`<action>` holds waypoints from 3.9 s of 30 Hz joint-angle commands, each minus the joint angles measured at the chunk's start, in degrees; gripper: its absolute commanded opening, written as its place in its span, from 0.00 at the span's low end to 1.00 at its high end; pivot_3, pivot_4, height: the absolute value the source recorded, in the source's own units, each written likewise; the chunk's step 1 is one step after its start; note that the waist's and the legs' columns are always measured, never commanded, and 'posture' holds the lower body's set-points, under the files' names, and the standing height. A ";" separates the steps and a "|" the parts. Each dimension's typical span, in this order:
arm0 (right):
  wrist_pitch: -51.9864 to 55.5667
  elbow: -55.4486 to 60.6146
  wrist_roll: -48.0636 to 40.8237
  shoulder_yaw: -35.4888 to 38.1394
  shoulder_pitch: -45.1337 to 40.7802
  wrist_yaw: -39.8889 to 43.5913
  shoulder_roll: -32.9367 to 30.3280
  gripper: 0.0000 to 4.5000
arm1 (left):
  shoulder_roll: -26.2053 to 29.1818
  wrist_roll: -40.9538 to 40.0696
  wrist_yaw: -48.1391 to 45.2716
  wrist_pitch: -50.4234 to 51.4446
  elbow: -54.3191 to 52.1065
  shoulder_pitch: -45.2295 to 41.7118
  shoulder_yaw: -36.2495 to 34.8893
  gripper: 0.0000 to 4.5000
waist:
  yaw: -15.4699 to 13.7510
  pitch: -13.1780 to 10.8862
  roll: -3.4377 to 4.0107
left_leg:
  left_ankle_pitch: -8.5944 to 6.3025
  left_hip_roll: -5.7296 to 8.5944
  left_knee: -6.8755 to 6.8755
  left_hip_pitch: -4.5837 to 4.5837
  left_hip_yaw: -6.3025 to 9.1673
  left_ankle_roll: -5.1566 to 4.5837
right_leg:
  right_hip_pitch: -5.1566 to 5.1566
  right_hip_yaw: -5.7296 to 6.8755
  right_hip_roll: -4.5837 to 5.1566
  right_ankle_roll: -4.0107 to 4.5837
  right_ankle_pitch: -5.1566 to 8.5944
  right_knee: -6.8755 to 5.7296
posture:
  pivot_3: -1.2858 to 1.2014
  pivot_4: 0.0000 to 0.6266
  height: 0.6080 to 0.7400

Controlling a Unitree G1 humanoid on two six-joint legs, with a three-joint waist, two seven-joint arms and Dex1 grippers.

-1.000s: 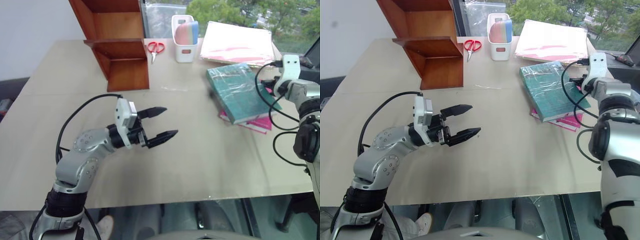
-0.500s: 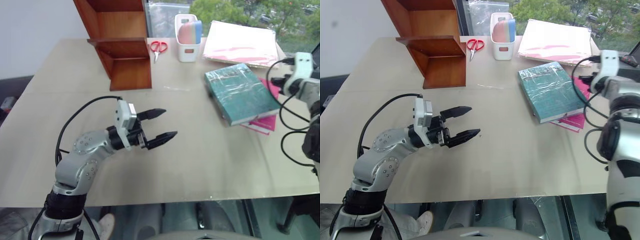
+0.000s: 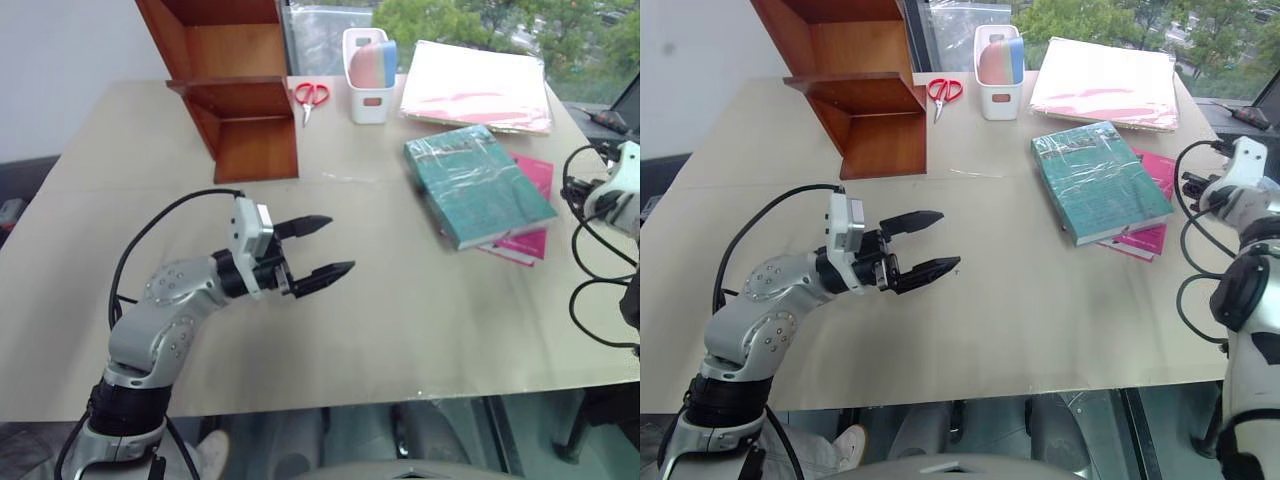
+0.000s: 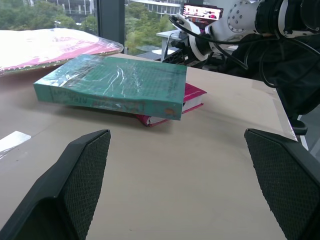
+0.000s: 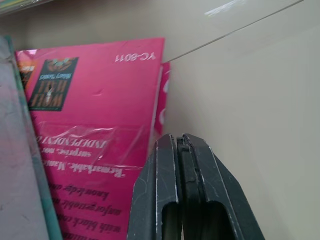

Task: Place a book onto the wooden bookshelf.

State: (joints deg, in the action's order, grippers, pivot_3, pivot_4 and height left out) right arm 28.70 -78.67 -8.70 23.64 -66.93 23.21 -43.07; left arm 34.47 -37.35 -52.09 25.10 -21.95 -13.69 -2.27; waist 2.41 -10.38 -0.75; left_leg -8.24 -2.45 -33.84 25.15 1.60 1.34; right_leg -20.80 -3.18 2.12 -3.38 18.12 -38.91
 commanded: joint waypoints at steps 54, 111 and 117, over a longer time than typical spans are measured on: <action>22.40 50.42 -3.64 -21.88 9.30 56.52 1.77 0.03 | 1.80 -1.42 -3.66 -1.87 -0.63 2.58 -3.99 1.00 | 0.76 -0.11 0.18 | -0.01 -0.16 -0.08 -0.10 -0.02 0.00 | 0.01 -0.05 -0.12 -0.01 0.00 -0.16 | 0.52 0.24 1.00; 6.81 36.27 12.77 -41.35 -2.45 10.50 40.54 0.03 | 4.62 5.94 -1.88 -9.05 8.66 6.68 -11.12 1.00 | 0.00 0.19 -0.46 | -0.02 -0.22 -0.17 0.18 0.12 0.06 | -0.56 0.10 -0.15 0.11 0.06 -0.84 | 0.52 0.24 1.00; 9.58 40.87 15.38 -43.91 1.70 14.21 35.08 0.03 | 4.29 5.86 -1.65 -9.43 8.67 6.89 -10.91 1.00 | -0.55 0.19 -0.46 | 0.00 -0.20 -0.30 0.62 0.20 0.08 | -0.90 0.17 -0.15 0.10 0.05 -0.89 | 0.52 0.24 1.00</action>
State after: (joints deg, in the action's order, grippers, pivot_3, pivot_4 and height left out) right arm 36.46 -40.16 5.51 -19.65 -66.59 36.51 -6.42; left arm 38.69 -31.05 -53.61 16.90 -11.41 -6.50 -11.90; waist 1.86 -10.19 -1.21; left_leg -8.25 -2.64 -34.18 25.77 1.81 1.42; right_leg -21.68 -2.99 1.98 -3.27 18.17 -39.80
